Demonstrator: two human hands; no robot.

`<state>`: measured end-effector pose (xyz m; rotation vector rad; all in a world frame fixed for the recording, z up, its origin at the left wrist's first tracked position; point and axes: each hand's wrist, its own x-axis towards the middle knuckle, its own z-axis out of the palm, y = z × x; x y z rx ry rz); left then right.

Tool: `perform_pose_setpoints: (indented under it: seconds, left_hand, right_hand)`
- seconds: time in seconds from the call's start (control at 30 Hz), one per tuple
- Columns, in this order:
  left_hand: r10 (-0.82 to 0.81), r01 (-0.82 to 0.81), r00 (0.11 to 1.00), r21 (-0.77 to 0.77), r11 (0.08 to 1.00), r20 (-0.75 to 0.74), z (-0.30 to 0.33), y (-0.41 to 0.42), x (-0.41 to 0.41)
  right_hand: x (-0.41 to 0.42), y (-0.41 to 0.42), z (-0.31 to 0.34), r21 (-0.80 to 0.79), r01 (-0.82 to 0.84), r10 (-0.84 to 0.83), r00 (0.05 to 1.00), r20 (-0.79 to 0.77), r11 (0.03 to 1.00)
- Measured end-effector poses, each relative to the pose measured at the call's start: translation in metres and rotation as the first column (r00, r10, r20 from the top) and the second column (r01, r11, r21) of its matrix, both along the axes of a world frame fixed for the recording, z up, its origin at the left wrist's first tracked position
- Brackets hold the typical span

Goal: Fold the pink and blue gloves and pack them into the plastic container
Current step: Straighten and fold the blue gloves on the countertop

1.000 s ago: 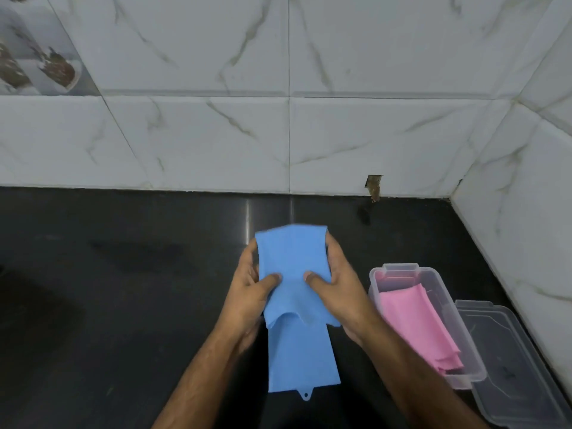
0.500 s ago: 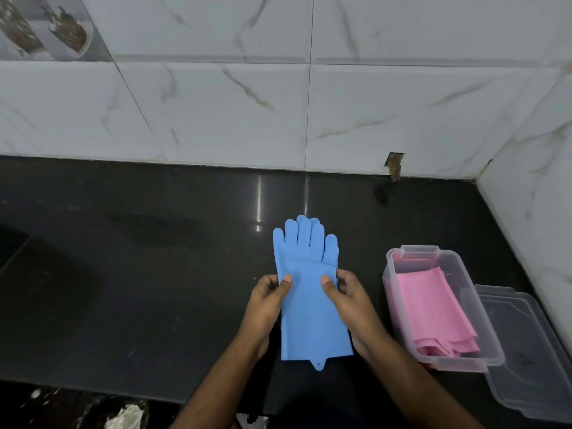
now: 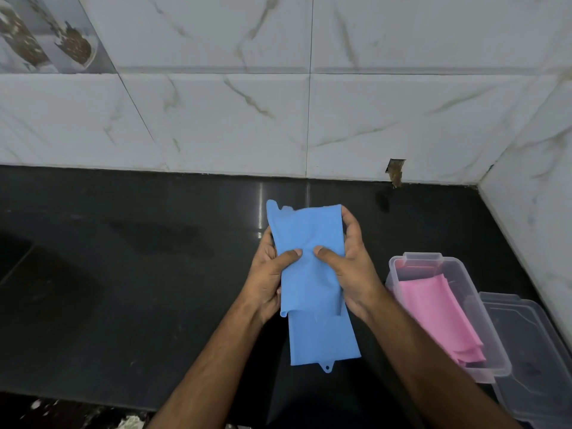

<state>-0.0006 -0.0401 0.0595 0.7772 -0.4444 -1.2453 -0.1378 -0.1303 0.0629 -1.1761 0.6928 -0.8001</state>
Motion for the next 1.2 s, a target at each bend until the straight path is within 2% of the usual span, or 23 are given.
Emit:
perform_pose_setpoints:
  seconds: [0.07,0.1,0.17,0.23,0.3,0.4,0.5,0.63,0.8,0.93,1.07,1.2]
  left_hand:
    - [0.031,-0.032,0.998,0.028,0.999,0.055,-0.002,-0.003,0.004]
    - [0.048,-0.056,0.995,0.098,0.994,0.084,-0.007,-0.002,0.003]
    - [0.041,-0.086,0.987,0.294,0.952,0.156,-0.022,0.003,-0.004]
    - [-0.021,-0.075,0.975,0.414,0.907,0.222,-0.042,0.013,-0.015]
    - [-0.057,-0.098,0.947,0.452,0.886,0.317,-0.055,0.021,-0.024]
    - [-0.09,-0.157,0.877,0.459,0.875,0.471,-0.055,0.026,-0.028]
    - [-0.079,-0.183,0.846,0.425,0.887,0.528,-0.049,0.029,-0.03]
    - [-0.082,-0.159,0.824,0.368,0.916,0.561,-0.048,0.043,-0.041]
    - [-0.211,-0.139,0.697,0.418,0.898,0.685,-0.068,0.086,-0.054]
    - [-0.181,-0.214,0.696,0.442,0.871,0.695,-0.077,0.098,-0.057]
    - [-0.11,-0.234,0.776,0.444,0.865,0.622,-0.081,0.096,-0.057]
    - [-0.111,-0.196,0.776,0.404,0.893,0.621,-0.077,0.104,-0.056]
  right_hand:
    - [-0.001,-0.005,-0.001,-0.132,-0.014,0.003,0.997,-0.083,0.991]
    - [-0.001,-0.006,-0.006,-0.165,-0.022,-0.002,0.99,-0.144,0.986]
    - [-0.005,-0.004,-0.021,-0.154,-0.004,-0.044,0.952,-0.304,0.988]
    - [-0.014,0.002,-0.038,-0.1,0.012,-0.059,0.874,-0.483,0.995]
    - [-0.025,0.009,-0.051,-0.079,-0.045,-0.011,0.806,-0.591,0.996]
    - [-0.033,0.016,-0.056,-0.193,-0.158,-0.006,0.759,-0.652,0.968]
    - [-0.036,0.021,-0.055,-0.285,-0.221,-0.059,0.686,-0.725,0.933]
    - [-0.053,0.032,-0.048,-0.341,-0.255,-0.088,0.672,-0.735,0.905]
    - [-0.083,0.055,-0.055,-0.287,-0.351,-0.041,0.568,-0.822,0.891]
    - [-0.099,0.069,-0.061,-0.27,-0.242,-0.061,0.629,-0.775,0.932]
    - [-0.1,0.072,-0.065,-0.188,-0.075,-0.079,0.715,-0.695,0.979]
    - [-0.099,0.081,-0.069,-0.184,-0.026,-0.109,0.724,-0.681,0.983]
